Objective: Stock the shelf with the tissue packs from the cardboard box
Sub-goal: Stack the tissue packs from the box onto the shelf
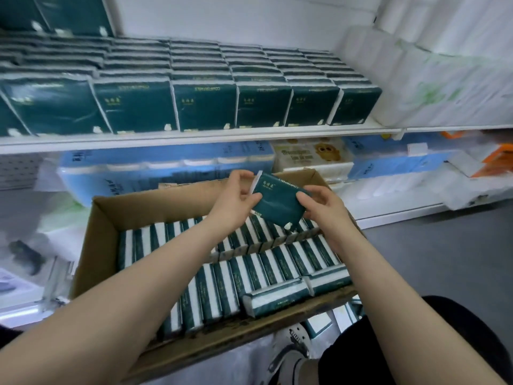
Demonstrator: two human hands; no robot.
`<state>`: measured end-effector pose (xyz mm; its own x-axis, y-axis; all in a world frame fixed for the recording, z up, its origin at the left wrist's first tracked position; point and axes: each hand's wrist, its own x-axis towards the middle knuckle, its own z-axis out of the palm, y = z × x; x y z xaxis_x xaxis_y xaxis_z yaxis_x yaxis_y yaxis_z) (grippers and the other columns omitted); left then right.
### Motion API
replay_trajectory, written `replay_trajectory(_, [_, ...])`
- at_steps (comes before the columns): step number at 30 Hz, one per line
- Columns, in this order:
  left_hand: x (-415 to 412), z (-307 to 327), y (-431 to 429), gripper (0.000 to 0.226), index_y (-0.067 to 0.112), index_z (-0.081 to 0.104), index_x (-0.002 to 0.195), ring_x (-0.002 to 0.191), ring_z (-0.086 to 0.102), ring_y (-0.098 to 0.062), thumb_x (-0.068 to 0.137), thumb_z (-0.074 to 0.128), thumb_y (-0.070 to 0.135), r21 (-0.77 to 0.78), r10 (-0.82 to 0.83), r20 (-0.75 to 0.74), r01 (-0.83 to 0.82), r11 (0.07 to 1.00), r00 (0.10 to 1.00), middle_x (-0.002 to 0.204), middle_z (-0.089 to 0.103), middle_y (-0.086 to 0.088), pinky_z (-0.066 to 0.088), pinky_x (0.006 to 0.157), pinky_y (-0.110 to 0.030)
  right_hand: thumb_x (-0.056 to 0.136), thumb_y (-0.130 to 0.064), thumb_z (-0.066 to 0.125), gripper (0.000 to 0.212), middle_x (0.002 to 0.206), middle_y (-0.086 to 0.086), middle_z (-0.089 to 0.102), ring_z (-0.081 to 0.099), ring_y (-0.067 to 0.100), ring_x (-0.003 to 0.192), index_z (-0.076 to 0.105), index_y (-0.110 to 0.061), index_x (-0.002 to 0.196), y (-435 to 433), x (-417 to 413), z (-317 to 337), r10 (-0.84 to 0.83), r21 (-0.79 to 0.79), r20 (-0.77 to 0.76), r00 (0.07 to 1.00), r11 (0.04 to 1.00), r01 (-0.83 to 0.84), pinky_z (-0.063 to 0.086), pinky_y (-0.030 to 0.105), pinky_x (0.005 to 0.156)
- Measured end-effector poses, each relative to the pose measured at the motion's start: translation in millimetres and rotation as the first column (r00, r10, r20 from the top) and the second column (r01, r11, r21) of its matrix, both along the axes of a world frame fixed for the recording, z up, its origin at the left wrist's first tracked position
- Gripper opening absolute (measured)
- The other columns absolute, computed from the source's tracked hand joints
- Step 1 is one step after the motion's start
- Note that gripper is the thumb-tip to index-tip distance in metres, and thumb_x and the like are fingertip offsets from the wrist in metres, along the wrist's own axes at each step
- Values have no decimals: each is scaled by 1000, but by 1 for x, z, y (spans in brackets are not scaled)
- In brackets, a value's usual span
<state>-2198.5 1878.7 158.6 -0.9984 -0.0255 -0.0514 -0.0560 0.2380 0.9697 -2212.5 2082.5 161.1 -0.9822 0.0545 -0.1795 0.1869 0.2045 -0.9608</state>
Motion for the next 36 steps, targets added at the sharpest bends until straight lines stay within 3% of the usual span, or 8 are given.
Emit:
replay_trajectory(5, [9,22,-32,23,23,47,118,100,66,-18,98,53,13,65,4,-1,-4,998,1000,118,63,-5,60,78,-41,92,-17,69,36,109,-3,71,69,13,101,58,-19,125,-23,1,19,63,-15,-62,996,998,-64,53,22,78])
replay_trajectory(9, [12,46,-57,26,40,48,105,107,63,-15,96,56,17,2,33,-108,-33,999,994,118,64,3,52,93,-48,91,-17,71,36,109,-3,71,69,13,100,59,-21,124,-47,-2,53,90,-22,-151,984,995,-94,56,32,88])
replay_trajectory(16, [9,109,-102,35,27,49,120,101,64,-11,93,59,8,64,124,-318,-109,992,940,113,59,14,54,92,-40,94,-12,66,27,98,-2,74,72,12,89,64,-18,119,-98,-21,137,223,31,-343,912,973,-227,55,19,70])
replay_trajectory(21, [-12,148,-144,39,30,49,114,110,59,-13,89,60,3,-5,196,-414,-218,976,889,114,60,10,49,99,-39,93,-9,65,23,97,-3,74,72,13,86,65,-23,112,-146,-48,182,278,64,-391,877,959,-276,58,27,80])
replay_trajectory(23, [-24,159,-162,38,27,54,115,111,57,-13,87,62,3,-41,243,-444,-291,956,863,115,61,6,47,101,-38,93,-5,65,25,98,0,73,71,15,87,64,-19,114,-166,-62,195,285,86,-420,862,958,-275,58,23,79])
replay_trajectory(27, [-49,175,-195,39,22,58,123,96,59,-12,88,60,4,-111,277,-445,-359,927,852,113,59,1,50,90,-28,91,-1,64,24,96,1,73,71,16,87,63,-21,106,-201,-98,212,329,148,-459,825,944,-294,59,28,80])
replay_trajectory(32, [-87,180,-227,49,22,50,138,100,63,-19,92,54,3,-124,282,-390,-354,927,877,122,61,2,55,81,-33,91,-6,66,25,89,5,70,65,15,78,64,-23,108,-239,-146,223,370,294,-472,800,922,-254,57,38,85])
replay_trajectory(36, [-118,180,-244,56,22,43,145,96,67,-24,93,52,3,-133,301,-341,-363,922,890,130,57,3,56,77,-35,89,-7,69,26,98,5,71,71,23,93,66,-28,103,-268,-187,224,364,338,-473,802,916,-216,58,39,87])
